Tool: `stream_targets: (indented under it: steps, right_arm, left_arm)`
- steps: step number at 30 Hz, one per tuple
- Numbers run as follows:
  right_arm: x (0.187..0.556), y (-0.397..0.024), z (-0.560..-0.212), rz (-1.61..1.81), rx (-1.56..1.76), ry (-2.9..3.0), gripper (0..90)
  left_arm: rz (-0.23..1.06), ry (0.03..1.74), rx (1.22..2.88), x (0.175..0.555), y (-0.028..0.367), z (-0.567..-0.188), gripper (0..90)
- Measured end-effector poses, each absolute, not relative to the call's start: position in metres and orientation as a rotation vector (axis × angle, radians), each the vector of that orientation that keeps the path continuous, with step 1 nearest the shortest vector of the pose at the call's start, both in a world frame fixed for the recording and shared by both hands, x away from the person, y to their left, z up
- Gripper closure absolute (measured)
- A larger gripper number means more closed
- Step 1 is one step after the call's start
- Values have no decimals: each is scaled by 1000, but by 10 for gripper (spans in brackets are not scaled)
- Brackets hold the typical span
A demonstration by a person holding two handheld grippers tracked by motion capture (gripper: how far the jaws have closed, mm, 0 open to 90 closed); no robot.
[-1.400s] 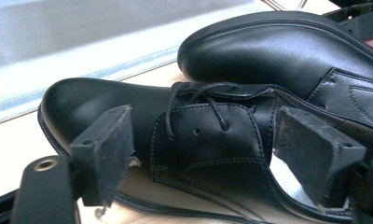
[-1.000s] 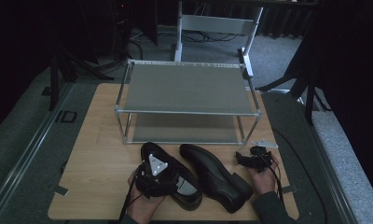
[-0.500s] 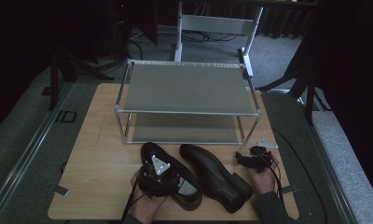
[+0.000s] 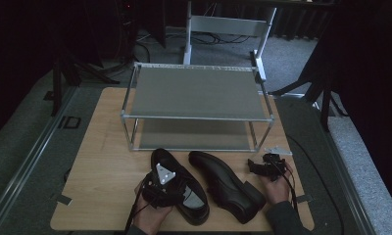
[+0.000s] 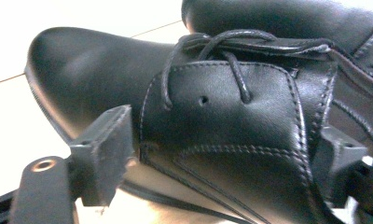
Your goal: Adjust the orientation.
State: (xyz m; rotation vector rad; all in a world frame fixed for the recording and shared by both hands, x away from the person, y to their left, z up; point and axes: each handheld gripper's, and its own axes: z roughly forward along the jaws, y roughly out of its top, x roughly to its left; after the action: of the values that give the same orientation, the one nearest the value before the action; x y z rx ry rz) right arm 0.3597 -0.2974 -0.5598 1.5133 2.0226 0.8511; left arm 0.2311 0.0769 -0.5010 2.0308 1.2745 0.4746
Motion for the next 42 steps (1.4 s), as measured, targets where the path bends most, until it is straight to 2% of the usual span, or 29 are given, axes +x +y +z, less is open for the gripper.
stream_targets:
  steps: [4,14,21,42]
  right_arm:
    - [360,-298,-560,852,1512,2024,122]
    - [360,-298,-560,853,1511,2025,122]
    - [359,-298,-560,856,1506,2027,130]
    - [361,-296,-560,851,1513,2022,135]
  left_arm:
    - [471,1237,2049,225,87,-499,266]
    - [469,1191,2080,216,101,-498,473]
    - [433,1243,2048,223,119,-501,550]
    - [435,1247,1995,234,109,-503,549]
